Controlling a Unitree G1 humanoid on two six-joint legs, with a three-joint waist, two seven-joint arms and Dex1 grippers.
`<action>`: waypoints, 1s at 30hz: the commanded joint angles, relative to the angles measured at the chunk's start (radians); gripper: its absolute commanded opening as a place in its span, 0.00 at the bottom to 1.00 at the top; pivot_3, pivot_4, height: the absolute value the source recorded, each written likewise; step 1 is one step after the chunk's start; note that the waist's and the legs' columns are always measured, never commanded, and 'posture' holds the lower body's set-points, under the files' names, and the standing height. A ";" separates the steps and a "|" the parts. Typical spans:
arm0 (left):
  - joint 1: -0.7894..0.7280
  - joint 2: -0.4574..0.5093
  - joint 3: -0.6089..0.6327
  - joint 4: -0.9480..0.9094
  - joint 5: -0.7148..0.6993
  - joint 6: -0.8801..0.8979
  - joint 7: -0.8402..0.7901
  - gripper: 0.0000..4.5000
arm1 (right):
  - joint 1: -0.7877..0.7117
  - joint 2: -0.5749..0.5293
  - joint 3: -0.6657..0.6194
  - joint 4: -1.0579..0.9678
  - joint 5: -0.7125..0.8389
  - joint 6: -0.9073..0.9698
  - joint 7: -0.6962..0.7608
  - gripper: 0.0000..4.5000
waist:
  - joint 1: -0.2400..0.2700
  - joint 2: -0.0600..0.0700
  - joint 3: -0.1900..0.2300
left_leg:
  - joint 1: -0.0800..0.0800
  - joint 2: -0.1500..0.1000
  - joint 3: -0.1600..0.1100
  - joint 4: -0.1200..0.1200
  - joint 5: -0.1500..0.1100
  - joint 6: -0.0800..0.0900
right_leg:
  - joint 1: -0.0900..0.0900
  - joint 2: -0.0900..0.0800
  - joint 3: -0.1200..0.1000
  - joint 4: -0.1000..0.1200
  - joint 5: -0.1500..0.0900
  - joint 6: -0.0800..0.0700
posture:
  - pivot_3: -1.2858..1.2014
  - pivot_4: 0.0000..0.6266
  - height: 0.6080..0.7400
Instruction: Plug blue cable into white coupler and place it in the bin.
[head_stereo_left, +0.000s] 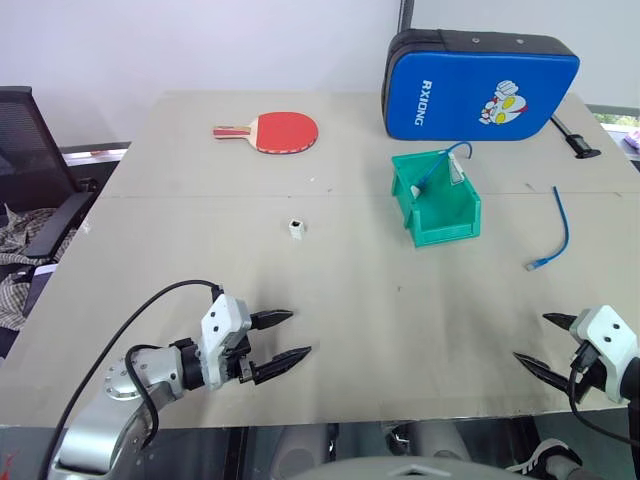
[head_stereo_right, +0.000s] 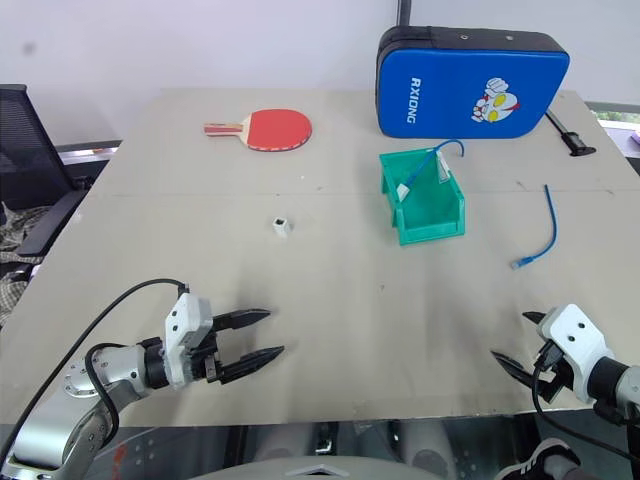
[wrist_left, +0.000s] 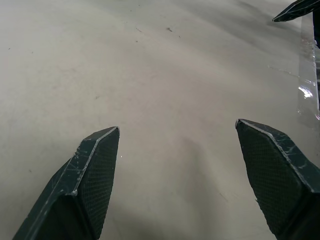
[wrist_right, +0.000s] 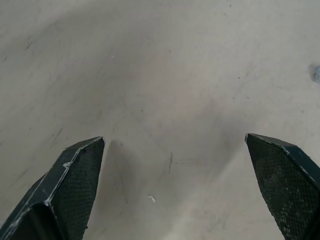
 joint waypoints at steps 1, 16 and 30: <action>-0.057 -0.020 -0.004 -0.046 -0.045 0.037 0.034 0.85 | -0.070 -0.010 -0.017 -0.042 0.038 0.033 -0.026 0.99 | 0.000 0.000 0.000 | 0.000 0.000 0.000 0.000 0.000 0.000 | 0.000 0.000 0.000 0.000 0.000 0.000 | 0.52 0.24 0.93; -0.235 -0.051 -0.101 -0.143 -0.118 0.122 0.031 0.85 | -0.705 -0.409 0.376 0.495 -0.204 -0.100 0.233 0.49 | -0.002 0.001 0.002 | -0.001 -0.001 0.001 0.005 0.000 0.001 | 0.001 0.003 0.002 0.000 0.000 0.000 | 0.52 0.24 0.93; -0.178 -0.064 -0.110 -0.170 -0.080 0.074 0.060 0.85 | -1.315 -0.186 0.766 1.339 -0.585 -0.556 0.357 0.19 | -0.018 0.000 0.001 | 0.001 0.000 0.002 0.006 0.000 0.001 | 0.002 0.004 0.004 0.001 0.001 -0.001 | 0.52 0.24 0.93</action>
